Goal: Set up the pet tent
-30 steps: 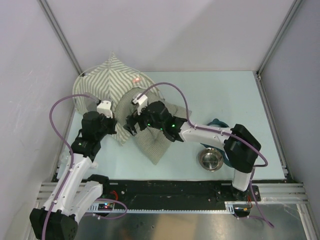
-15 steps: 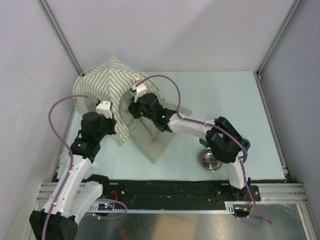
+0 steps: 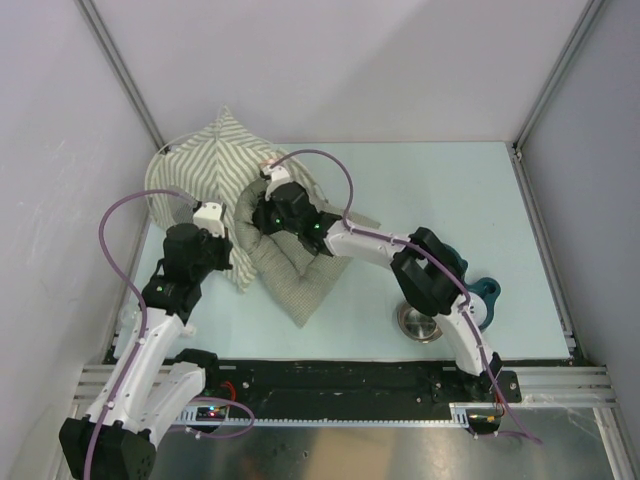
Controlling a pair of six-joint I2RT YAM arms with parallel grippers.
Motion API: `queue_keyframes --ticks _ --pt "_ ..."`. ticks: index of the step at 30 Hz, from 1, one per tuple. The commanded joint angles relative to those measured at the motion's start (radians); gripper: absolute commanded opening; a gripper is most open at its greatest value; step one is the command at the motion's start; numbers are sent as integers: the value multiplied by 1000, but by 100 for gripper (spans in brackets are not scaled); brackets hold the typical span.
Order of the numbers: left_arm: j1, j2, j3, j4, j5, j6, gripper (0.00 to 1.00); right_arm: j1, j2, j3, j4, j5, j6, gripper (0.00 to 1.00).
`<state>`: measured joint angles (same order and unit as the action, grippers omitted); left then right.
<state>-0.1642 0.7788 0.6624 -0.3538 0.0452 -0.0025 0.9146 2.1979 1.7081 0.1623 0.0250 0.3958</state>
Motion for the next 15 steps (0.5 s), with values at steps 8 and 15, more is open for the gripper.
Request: queue_keyframes --ticks 8,15 --pt "-2 -10 36 21 1 10 0 -20 -7 55 -18 -140 176 57" --pt "-2 6 42 20 -23 -24 0 -47 -321 -245 -47 -108 22 80"
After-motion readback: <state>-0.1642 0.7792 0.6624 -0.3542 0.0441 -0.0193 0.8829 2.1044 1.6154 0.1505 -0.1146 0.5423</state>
